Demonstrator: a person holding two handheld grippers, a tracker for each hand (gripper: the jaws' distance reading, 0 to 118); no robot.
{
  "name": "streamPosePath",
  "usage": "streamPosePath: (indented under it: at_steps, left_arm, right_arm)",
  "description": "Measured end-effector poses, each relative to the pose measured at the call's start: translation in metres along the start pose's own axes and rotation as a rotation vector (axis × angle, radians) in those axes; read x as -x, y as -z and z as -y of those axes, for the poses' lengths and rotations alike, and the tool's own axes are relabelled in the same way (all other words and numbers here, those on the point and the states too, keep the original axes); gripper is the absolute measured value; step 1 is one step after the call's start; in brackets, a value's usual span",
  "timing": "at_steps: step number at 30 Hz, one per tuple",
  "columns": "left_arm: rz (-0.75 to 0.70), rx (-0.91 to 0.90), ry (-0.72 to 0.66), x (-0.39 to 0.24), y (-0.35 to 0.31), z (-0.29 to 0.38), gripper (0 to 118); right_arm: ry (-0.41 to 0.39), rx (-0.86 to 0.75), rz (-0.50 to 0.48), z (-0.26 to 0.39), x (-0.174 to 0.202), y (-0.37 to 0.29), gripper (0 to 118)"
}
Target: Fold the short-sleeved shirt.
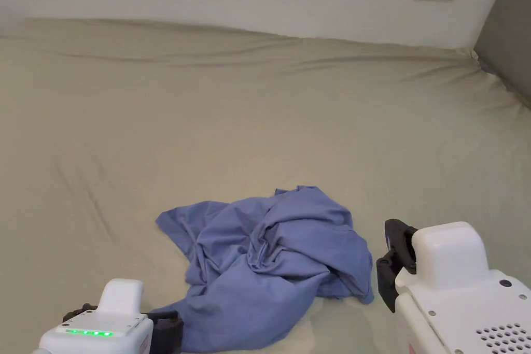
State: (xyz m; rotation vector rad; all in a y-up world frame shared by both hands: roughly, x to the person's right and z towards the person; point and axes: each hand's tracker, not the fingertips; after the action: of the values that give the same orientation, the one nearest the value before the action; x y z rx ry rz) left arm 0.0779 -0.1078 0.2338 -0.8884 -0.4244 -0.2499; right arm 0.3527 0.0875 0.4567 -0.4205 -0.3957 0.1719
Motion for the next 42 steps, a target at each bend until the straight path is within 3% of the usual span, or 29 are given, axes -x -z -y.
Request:
streamPosePath:
  at_steps: [5, 7, 8, 10, 12, 13, 15, 16, 19, 25, 29, 30, 31, 33, 36, 42]
  left_arm:
    - [0.032, 0.021, -0.036, -0.005, 0.009, 0.007, 101]
    - [0.056, 0.022, -0.018, -0.007, 0.004, 0.005, 86]
    - [0.053, 0.011, -0.013, -0.007, -0.001, 0.005, 64]
    - [0.07, -0.029, 0.03, -0.011, -0.011, 0.002, 6]
    - [0.075, -0.055, 0.052, -0.016, -0.02, 0.002, 4]
    - [0.05, -0.07, 0.075, -0.016, -0.026, 0.0, 4]
    - [0.064, -0.108, 0.065, -0.012, -0.038, -0.003, 4]
    - [0.059, -0.137, 0.047, -0.01, -0.045, -0.005, 4]
    - [0.05, -0.202, 0.023, 0.001, -0.07, -0.013, 4]
    - [0.049, -0.235, 0.009, 0.013, -0.099, -0.019, 4]
    - [0.041, -0.209, 0.019, 0.013, -0.093, -0.013, 4]
    - [0.036, -0.198, 0.021, 0.013, -0.09, -0.011, 4]
    - [0.032, -0.189, 0.021, 0.014, -0.087, -0.009, 4]
    - [0.028, -0.177, 0.017, 0.014, -0.082, -0.006, 4]
    - [0.02, -0.175, 0.009, 0.017, -0.081, -0.006, 4]
    - [0.006, -0.287, -0.079, 0.038, -0.109, -0.024, 4]
  right_arm:
    - [-0.007, 0.071, 0.008, 0.014, -0.006, 0.014, 2]
    - [-0.008, 0.103, 0.003, 0.018, -0.007, 0.023, 2]
    - [-0.007, 0.117, 0.003, 0.021, -0.008, 0.028, 2]
    - [-0.004, 0.154, -0.004, 0.025, -0.01, 0.038, 2]
    - [0.001, 0.179, -0.007, 0.029, -0.012, 0.051, 8]
    - [-0.004, 0.201, -0.006, 0.031, -0.013, 0.058, 19]
    - [-0.009, 0.252, -0.015, 0.036, -0.015, 0.076, 80]
    - [-0.006, 0.29, -0.019, 0.04, -0.017, 0.087, 80]
    - [0.01, 0.393, -0.039, 0.055, -0.023, 0.128, 105]
    - [0.047, 0.58, -0.088, 0.094, -0.021, 0.209, 105]
    - [0.086, 0.617, -0.099, 0.114, -0.015, 0.236, 104]
    - [0.091, 0.618, -0.107, 0.117, -0.014, 0.237, 96]
    - [0.103, 0.616, -0.119, 0.118, -0.014, 0.235, 80]
    - [0.189, 0.579, -0.225, 0.114, -0.016, 0.227, 22]
    - [0.065, 0.536, -0.172, 0.105, -0.009, 0.211, 18]
    - [0.212, 0.389, -0.177, 0.067, -0.054, 0.153, 18]
